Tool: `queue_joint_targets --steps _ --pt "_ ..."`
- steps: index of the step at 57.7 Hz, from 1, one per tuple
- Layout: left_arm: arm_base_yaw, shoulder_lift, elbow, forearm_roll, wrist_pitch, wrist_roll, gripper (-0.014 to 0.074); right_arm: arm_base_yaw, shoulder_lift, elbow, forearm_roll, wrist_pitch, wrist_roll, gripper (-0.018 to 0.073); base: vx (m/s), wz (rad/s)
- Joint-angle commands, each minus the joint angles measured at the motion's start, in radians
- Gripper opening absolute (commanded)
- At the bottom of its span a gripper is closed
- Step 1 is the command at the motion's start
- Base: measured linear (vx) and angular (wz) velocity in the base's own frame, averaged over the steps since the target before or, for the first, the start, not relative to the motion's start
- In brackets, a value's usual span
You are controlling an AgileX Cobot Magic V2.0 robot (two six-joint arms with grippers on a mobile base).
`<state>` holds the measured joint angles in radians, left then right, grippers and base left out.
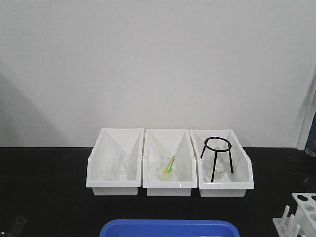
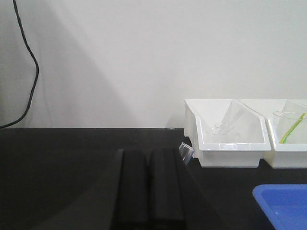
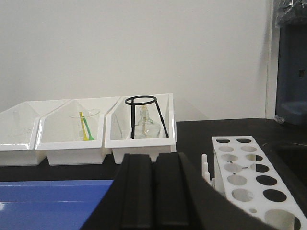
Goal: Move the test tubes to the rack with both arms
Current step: 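Lower the open left gripper around the glass test tube in the beaker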
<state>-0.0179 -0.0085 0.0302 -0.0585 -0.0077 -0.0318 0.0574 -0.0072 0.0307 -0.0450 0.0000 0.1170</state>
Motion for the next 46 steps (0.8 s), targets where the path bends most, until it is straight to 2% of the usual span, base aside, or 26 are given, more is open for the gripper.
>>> queue_joint_targets --steps 1,13,20,27,39,46 --pt "-0.002 -0.018 0.025 -0.012 -0.107 -0.011 -0.002 0.0 -0.011 0.01 -0.002 -0.096 -0.006 -0.0007 0.0 0.0" --pt "-0.002 -0.018 0.009 -0.013 -0.203 -0.007 -0.002 0.0 -0.011 0.003 -0.001 -0.202 -0.006 -0.0007 0.0 0.0" --pt "-0.002 -0.018 -0.083 -0.013 -0.169 -0.004 -0.002 0.0 -0.01 -0.081 -0.002 -0.194 -0.012 -0.0007 0.0 0.0" --pt "-0.002 0.016 -0.218 -0.005 -0.11 0.032 -0.002 0.0 0.026 -0.221 -0.006 -0.189 -0.077 -0.0007 0.0 0.0" --pt "-0.002 0.281 -0.544 -0.005 -0.022 0.106 -0.002 0.0 0.263 -0.501 -0.006 -0.19 -0.181 -0.0007 0.0 0.0" --pt "-0.002 0.472 -0.712 -0.005 -0.001 0.109 -0.002 0.0 0.438 -0.649 -0.006 -0.198 -0.199 -0.0007 0.0 0.0"
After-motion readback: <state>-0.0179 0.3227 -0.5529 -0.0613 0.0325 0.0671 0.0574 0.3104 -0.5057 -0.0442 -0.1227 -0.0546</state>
